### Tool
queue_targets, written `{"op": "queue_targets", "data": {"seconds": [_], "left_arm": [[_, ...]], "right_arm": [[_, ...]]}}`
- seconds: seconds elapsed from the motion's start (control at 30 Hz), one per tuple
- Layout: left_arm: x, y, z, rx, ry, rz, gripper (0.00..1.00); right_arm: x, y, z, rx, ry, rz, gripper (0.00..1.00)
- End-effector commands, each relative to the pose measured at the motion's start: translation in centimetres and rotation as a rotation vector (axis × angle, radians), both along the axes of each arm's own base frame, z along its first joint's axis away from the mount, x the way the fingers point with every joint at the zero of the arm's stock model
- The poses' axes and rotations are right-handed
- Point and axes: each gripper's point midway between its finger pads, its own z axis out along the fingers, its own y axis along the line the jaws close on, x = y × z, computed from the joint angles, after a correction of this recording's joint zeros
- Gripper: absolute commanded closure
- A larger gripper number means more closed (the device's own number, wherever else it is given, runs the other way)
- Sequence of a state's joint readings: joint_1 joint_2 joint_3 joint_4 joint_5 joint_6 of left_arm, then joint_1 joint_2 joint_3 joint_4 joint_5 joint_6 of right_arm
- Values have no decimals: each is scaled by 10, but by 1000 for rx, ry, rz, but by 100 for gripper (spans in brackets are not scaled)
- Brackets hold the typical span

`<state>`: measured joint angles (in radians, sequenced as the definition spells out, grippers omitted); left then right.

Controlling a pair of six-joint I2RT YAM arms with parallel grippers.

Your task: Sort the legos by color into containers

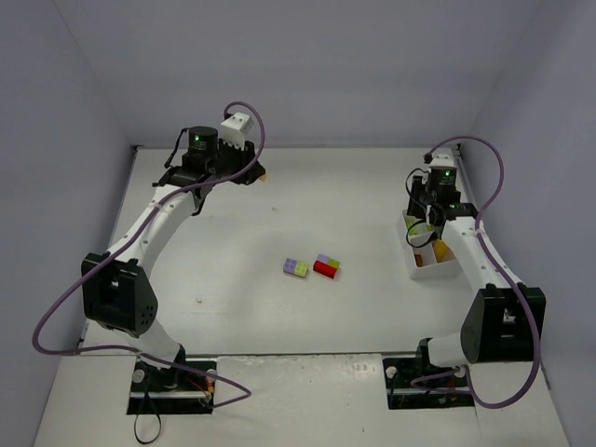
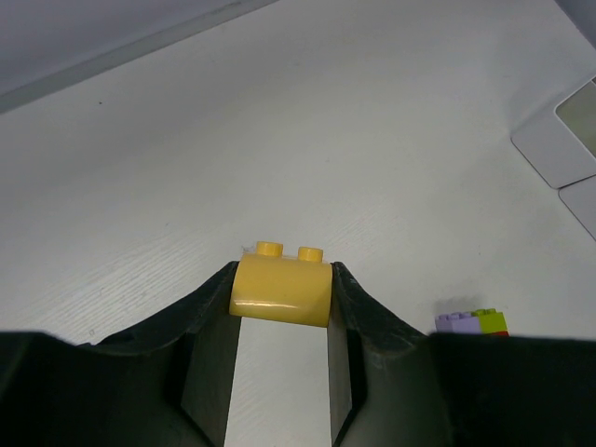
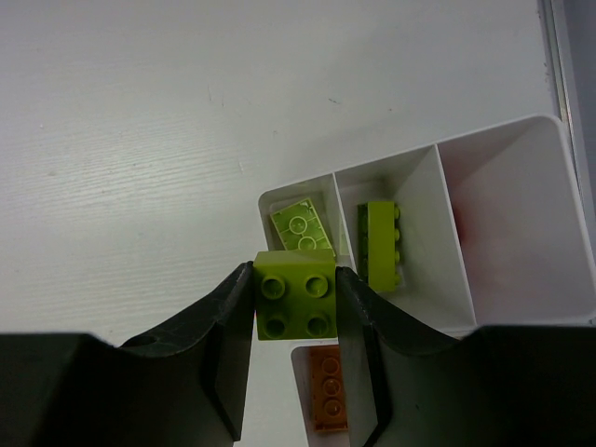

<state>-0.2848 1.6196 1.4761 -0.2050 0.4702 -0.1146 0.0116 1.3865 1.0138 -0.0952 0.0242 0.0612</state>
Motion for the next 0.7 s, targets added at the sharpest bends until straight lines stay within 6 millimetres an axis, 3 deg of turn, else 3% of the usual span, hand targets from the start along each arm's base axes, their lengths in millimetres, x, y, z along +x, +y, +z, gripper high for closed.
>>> {"op": "queue_targets", "data": {"seconds": [0.0, 0.67], "left_arm": [[-4, 4, 38, -36, -98, 3, 98], [-10, 6, 26, -21, -67, -5, 98]], "right_arm": [[13, -8, 26, -7, -84, -46, 100], [13, -12, 11, -7, -44, -79, 100]]}}
